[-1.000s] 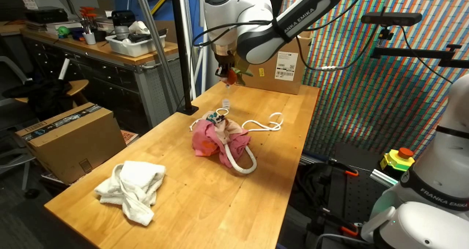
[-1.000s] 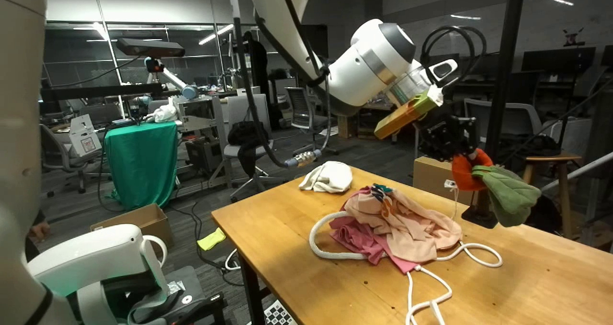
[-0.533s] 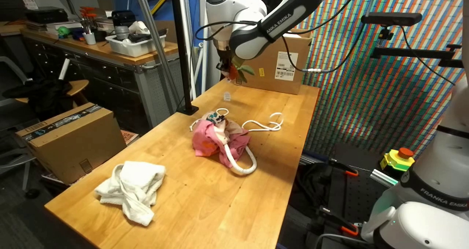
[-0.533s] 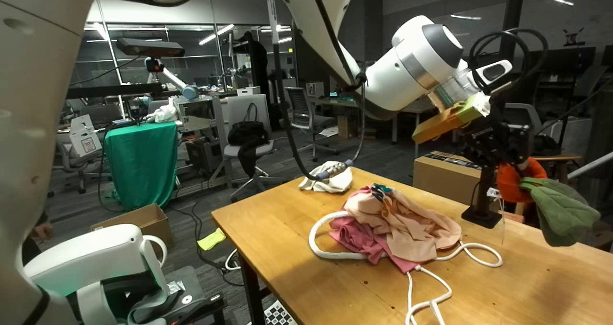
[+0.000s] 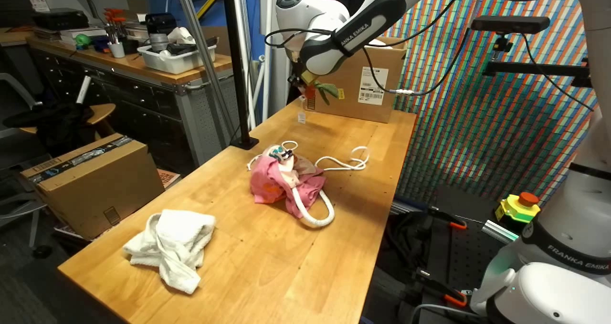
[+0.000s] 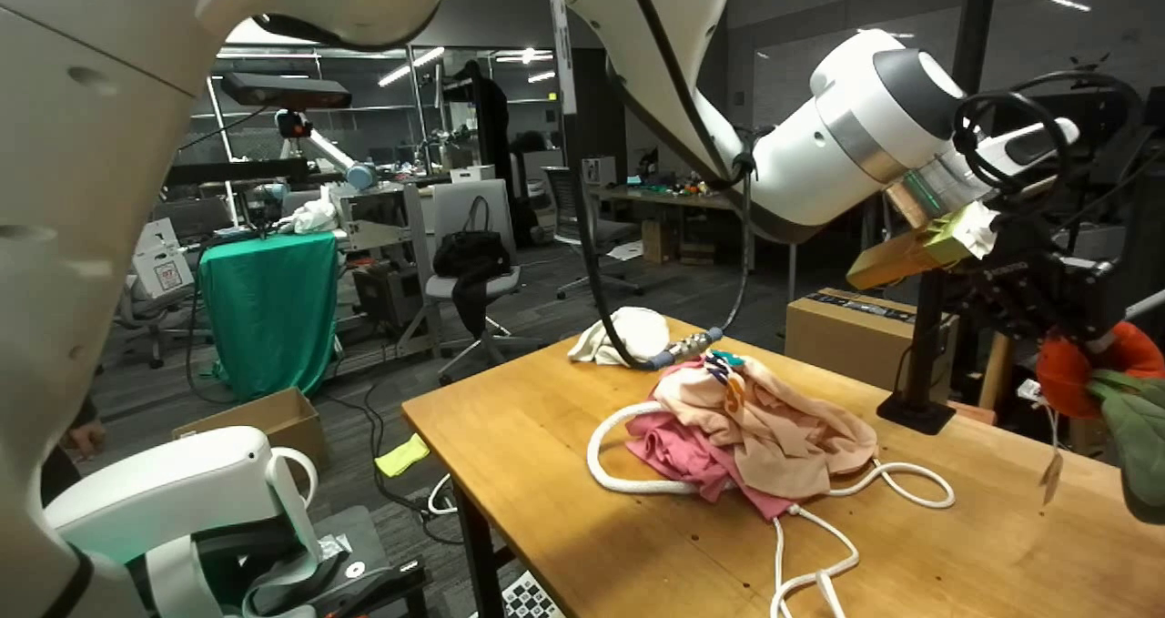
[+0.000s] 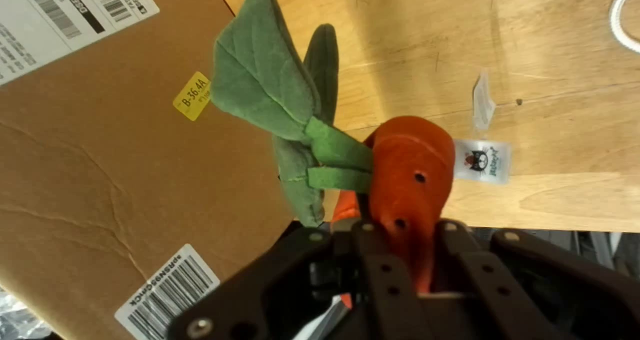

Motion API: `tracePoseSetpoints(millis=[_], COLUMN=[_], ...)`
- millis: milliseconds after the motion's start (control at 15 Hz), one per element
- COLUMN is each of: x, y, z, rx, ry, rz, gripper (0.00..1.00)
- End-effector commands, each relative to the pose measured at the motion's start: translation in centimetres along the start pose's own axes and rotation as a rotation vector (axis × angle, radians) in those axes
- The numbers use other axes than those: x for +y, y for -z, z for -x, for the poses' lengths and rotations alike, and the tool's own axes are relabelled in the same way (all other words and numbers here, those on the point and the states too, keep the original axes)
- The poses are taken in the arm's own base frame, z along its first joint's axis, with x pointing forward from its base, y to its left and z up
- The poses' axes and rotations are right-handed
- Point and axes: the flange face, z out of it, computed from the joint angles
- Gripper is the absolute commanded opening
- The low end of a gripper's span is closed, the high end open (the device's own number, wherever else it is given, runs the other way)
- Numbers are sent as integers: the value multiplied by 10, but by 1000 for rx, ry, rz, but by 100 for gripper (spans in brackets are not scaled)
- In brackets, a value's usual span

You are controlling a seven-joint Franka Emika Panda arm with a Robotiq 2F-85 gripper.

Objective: Spread the clothes and the objects across on the table

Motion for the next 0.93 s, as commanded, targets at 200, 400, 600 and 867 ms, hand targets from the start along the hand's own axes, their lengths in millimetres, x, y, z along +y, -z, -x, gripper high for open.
tracePoseSetpoints(millis=[200, 400, 600, 867], x=[9, 4, -5, -31], y=[-14, -15, -10, 5], z=[-10, -5, -2, 9], rx=[-5, -4, 4, 10], ry=[-151, -156, -140, -65], rz=[47, 55, 53, 34], gripper=[56, 81, 100, 100])
